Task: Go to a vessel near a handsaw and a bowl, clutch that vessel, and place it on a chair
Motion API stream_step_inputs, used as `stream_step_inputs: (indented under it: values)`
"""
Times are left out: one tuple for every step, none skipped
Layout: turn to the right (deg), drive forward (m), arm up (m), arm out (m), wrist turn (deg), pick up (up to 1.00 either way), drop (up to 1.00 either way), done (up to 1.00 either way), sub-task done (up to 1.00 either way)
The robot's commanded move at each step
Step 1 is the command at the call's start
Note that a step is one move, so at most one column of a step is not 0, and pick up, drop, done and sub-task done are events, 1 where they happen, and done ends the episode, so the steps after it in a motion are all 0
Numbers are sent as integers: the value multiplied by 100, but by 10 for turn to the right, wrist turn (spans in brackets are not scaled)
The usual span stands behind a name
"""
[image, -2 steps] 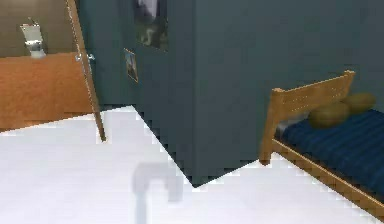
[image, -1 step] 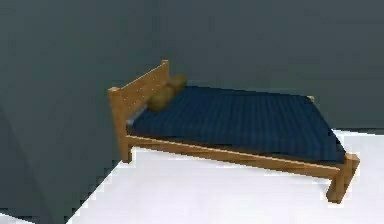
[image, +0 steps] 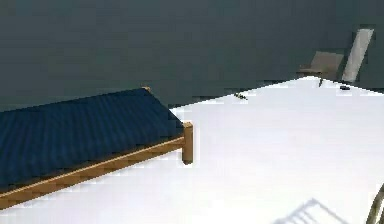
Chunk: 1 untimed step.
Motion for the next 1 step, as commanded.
stream_step_inputs:
  values:
    - [90,0,0,0,0,0,0,0,0]
